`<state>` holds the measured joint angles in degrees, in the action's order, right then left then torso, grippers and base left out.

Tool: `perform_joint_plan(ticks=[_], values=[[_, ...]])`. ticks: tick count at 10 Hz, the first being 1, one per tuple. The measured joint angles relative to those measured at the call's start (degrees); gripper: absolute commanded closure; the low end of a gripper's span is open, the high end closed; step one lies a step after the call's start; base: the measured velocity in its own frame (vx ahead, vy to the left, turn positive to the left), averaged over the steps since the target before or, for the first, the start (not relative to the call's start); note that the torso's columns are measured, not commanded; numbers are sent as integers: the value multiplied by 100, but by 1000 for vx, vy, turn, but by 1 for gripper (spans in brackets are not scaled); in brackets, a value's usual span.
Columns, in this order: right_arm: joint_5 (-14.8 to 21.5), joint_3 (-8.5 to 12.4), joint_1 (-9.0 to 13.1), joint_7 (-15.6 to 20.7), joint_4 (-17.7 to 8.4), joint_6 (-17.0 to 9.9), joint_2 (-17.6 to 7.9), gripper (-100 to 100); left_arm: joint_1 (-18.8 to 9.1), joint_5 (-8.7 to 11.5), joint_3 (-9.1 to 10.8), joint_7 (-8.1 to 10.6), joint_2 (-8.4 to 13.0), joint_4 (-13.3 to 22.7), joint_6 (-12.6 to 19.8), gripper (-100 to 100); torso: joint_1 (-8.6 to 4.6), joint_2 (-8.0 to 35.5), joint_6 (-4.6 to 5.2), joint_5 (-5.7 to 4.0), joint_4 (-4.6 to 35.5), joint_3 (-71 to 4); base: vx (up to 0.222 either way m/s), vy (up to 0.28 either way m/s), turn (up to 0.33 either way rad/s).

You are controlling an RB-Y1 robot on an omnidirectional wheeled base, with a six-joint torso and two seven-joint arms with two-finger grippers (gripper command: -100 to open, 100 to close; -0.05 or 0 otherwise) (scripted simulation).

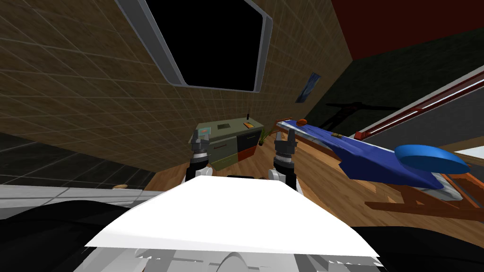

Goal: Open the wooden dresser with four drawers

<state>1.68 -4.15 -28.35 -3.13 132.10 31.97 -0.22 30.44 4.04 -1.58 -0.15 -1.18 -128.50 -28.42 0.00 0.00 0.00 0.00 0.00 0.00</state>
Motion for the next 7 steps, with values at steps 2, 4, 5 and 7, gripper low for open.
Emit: perform_joint_plan(ticks=[2, 4, 5, 7], values=[[0, 0, 0, 0, 0, 0, 0, 0, 0, 0, 0, 0, 0, 0, 0, 0, 0, 597, 0, 0, 600, -1200, 0, 0, 0], [0, 0, 0, 0, 1, 0, 0, 0, 0, 0, 0, 0, 0, -1, 0, 0, 0, 1422, 0, 0, 1424, -2850, 0, 0, 0], [0, 0, 0, 0, 1, 0, 0, 0, 0, 0, 0, 0, 0, -1, 0, 0, 0, 1845, 0, 0, 1846, -3692, 0, 0, 0], [0, 0, 0, 0, 2, 0, 0, 0, 0, 0, 0, 0, 0, -1, -1, 0, 0, 2693, 0, 0, 2691, -5381, 0, 0, 0]])
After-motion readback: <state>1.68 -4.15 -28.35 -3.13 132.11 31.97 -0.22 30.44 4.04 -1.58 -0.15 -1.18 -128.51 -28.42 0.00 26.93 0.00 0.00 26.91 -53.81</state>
